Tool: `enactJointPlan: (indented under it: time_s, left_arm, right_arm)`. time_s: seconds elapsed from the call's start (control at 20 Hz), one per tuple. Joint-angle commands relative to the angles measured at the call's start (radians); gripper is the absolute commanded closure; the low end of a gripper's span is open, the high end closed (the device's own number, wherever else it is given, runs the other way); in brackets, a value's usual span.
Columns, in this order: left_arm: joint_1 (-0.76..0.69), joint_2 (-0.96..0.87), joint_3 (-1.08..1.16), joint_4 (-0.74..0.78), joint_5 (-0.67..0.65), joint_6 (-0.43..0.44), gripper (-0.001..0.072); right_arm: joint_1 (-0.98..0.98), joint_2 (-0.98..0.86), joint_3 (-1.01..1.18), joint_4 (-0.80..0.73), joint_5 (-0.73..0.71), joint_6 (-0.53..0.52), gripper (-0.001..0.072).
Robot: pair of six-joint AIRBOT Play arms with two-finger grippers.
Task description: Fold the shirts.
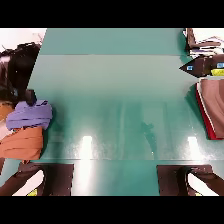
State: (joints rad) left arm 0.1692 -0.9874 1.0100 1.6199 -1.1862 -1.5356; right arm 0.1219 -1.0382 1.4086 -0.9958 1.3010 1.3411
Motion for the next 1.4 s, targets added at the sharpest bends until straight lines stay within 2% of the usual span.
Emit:
enactJointPlan:
  time_s: [0.0, 0.2, 0.25, 0.3, 0.35, 0.4, 0.55, 0.75, 0.9, 1.0, 1.2, 1.35]
  left_arm:
    - [0.058, 0.003, -0.202, 0.026, 0.179, -0.002, -0.001]
    - [0.058, -0.02, -0.246, 0.025, 0.229, -0.003, -0.0006]
    - [0.058, -0.019, -0.244, 0.025, 0.229, -0.009, 0.0143]
    - [0.058, -0.019, -0.243, 0.022, 0.227, -0.01, 0.0404]
    - [0.058, -0.017, -0.243, 0.022, 0.223, -0.011, 0.0612]
    - [0.058, -0.01, -0.237, 0.021, 0.205, -0.014, 0.0682]
    - [0.058, 0.023, -0.124, 0.021, 0.129, -0.036, 0.0682]
    - [-0.003, 0.106, 0.217, -0.003, 0.021, -0.02, 0.0683]
    - [-0.197, 0.121, 0.507, -0.003, -0.078, -0.001, 0.0684]
    - [-0.346, 0.117, 0.626, -0.003, -0.074, -0.001, 0.0684]
    - [-0.602, 0.09, 0.666, 0.002, -0.019, -0.001, 0.0685]
    - [-0.78, -0.03, 0.666, -0.001, -0.033, -0.001, 0.0685]
  right_arm:
    - [0.001, 0.001, 0.001, 0.0, -0.009, 0.0, 0.0692]
    - [0.001, 0.0, 0.0, 0.0, -0.019, 0.001, 0.0692]
    - [0.001, 0.0, 0.0, 0.0, -0.019, 0.001, 0.0692]
    - [0.001, 0.0, 0.0, 0.0, -0.019, 0.001, 0.0692]
    - [0.001, 0.0, 0.0, 0.0, -0.019, 0.001, 0.0692]
    - [0.001, 0.001, 0.0, 0.0, -0.019, 0.001, 0.0692]
    - [0.001, 0.001, 0.01, 0.003, -0.024, 0.001, 0.0692]
    - [0.001, 0.001, 0.14, 0.0, -0.045, 0.001, 0.0692]
    - [0.001, 0.001, 0.25, -0.002, -0.099, 0.001, 0.0692]
    - [0.001, 0.001, 0.301, -0.001, -0.119, 0.001, 0.0692]
    - [0.001, 0.001, 0.342, -0.001, -0.121, 0.001, 0.0692]
    - [0.001, 0.001, 0.341, -0.001, -0.111, 0.001, 0.0692]
